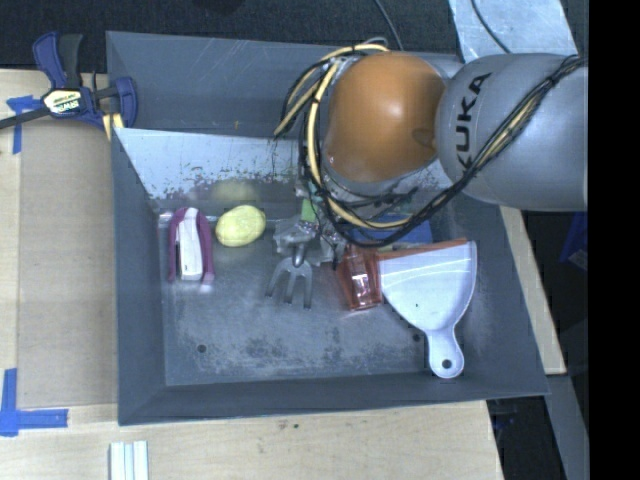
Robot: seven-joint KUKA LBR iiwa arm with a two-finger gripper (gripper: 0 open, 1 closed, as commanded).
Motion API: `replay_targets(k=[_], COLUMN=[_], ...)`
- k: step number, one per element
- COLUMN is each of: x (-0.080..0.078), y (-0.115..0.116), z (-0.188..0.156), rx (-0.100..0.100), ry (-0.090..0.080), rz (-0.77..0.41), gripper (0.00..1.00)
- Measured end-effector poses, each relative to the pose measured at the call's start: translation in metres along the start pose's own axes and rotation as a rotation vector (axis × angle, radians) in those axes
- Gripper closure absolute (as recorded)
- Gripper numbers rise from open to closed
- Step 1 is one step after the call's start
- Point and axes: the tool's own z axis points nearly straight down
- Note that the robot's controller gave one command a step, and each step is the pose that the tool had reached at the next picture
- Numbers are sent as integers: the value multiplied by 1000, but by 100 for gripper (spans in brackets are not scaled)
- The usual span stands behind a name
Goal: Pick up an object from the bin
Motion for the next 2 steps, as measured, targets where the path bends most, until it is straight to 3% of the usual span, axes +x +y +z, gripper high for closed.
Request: replay_targets(k=[2], x=[-1], y=[-1], z=[-61], rx=[4], ry=[-2], rz=[0], gripper=[100])
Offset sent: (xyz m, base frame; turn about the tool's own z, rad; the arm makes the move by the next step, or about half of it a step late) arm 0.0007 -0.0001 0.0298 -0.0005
